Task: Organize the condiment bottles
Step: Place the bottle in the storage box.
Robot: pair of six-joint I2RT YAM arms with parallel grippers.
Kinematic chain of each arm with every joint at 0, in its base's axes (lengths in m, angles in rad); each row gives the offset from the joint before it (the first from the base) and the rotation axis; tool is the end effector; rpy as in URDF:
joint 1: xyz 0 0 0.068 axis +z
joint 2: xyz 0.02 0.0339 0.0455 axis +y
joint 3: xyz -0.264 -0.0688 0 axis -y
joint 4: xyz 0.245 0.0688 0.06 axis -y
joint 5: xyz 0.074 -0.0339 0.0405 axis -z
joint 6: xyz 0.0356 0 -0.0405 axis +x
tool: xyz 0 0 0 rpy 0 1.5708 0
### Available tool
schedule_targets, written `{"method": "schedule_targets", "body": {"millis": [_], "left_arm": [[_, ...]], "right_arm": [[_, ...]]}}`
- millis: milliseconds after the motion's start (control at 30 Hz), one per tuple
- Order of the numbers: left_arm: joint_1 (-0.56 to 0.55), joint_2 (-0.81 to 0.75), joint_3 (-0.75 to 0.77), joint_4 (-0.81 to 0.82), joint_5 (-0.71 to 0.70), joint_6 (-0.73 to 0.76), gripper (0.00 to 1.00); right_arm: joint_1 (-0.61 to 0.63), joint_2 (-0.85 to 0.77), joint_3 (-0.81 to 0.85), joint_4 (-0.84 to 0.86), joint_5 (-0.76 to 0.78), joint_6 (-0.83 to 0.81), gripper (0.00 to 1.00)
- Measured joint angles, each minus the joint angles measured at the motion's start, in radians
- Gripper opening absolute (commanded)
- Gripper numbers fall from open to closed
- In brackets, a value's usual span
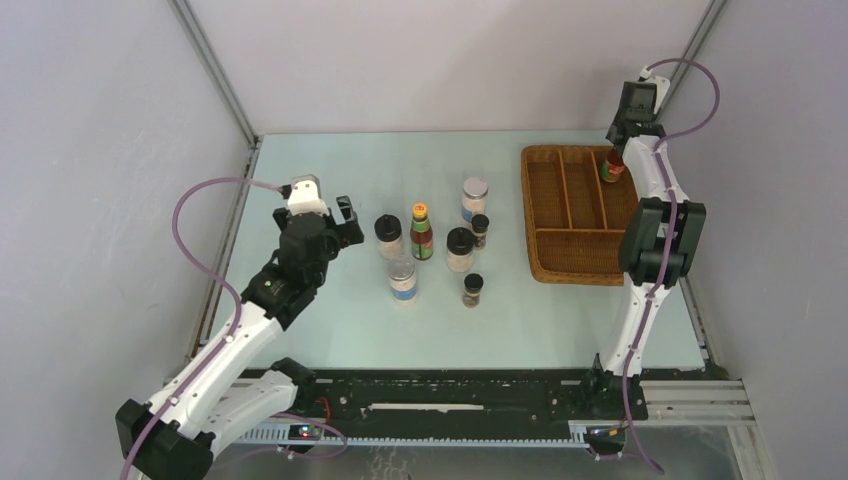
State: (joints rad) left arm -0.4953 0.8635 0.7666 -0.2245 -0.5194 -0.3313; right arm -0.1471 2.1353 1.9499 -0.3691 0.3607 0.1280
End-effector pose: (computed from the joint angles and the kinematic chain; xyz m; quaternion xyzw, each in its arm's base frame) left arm 0.1823 -0.0784 0.3170 -0.0855 0.7936 -0.0363 0.6013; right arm 0.4970 -0.0863 0.2938 0.2043 0.8394 -0.1613 0.4771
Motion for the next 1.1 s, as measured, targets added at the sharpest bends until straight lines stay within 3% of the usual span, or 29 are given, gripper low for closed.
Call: {"method": "schedule_targets", "body": {"millis": [667, 733, 933, 1100], "left_arm": [[0.000, 0.000, 0.000, 0.000, 0.003, 0.000, 1.00], [0.000, 0.000, 0.000, 0.000, 0.003, 0.000, 1.00], [0.000, 0.000, 0.000, -0.001, 0.008, 0.000, 1.00], [0.000, 0.000, 0.000, -0.001, 0.008, 0.000, 1.00]], "right_arm": [[0.005, 0.005, -0.008, 0.027, 0.012, -0.006, 0.00], [0.006, 0.005, -0.013, 0.035, 0.016, -0.005, 0.04], [0.006, 0.005, -0.025, 0.060, 0.029, 0.003, 0.32], [0.006, 0.005, -0.031, 0.069, 0.034, 0.009, 0.44]]}}
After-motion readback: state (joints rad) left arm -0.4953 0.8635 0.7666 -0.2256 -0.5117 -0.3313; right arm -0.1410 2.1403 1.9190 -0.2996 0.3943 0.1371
